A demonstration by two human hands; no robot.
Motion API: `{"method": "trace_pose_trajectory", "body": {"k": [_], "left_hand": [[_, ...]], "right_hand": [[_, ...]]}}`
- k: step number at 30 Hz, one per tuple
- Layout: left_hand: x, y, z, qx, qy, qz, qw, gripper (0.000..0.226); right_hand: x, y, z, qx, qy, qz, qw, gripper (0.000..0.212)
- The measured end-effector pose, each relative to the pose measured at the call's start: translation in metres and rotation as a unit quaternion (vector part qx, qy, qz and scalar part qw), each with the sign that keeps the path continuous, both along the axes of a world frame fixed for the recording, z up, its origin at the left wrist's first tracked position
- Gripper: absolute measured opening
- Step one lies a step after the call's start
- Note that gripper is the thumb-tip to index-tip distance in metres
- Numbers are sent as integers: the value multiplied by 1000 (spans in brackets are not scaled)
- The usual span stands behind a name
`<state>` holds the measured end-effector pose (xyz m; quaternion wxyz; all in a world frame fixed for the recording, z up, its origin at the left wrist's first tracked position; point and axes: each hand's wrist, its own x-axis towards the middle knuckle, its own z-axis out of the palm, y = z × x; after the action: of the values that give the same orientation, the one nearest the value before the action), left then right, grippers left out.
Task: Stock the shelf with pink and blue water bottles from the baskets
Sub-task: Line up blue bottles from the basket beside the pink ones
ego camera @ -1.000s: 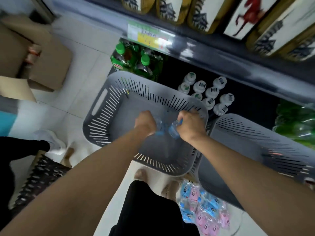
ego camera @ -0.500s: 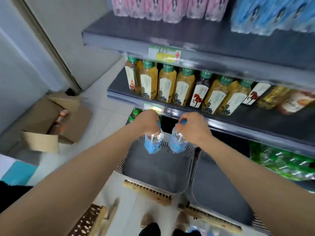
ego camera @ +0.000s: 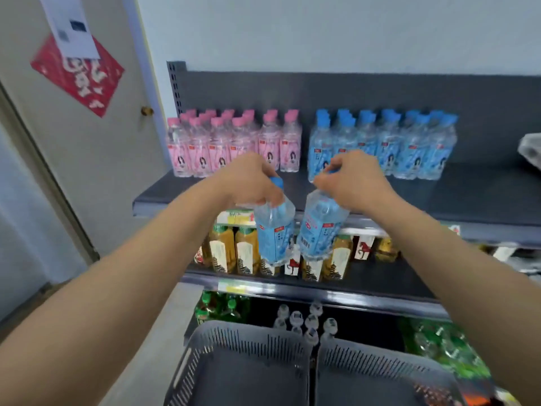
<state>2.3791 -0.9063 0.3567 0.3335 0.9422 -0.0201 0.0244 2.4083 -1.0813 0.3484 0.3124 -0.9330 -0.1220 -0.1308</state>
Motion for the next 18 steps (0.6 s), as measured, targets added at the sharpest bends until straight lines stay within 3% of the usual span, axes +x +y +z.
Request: {"method": "trace_pose_trajectory", "body": {"k": [4,9,13,18], "left_hand": [[27,-26,31,-31,-71,-20,997,33],[77,-64,45,-18,-118,-52,992,40],[117,-97,40,-20,-111,-71,991,45],[157,-128,30,-21,-90,-86,992,48]], "right_hand": [[22,-33,38,0,-69,-59,996,31],[60,-73,55,11,-72,-98,993,32],[90,-94,53,1,-62,-111,992,24],[129,-110,44,-36,-47,-137,989,42]]}}
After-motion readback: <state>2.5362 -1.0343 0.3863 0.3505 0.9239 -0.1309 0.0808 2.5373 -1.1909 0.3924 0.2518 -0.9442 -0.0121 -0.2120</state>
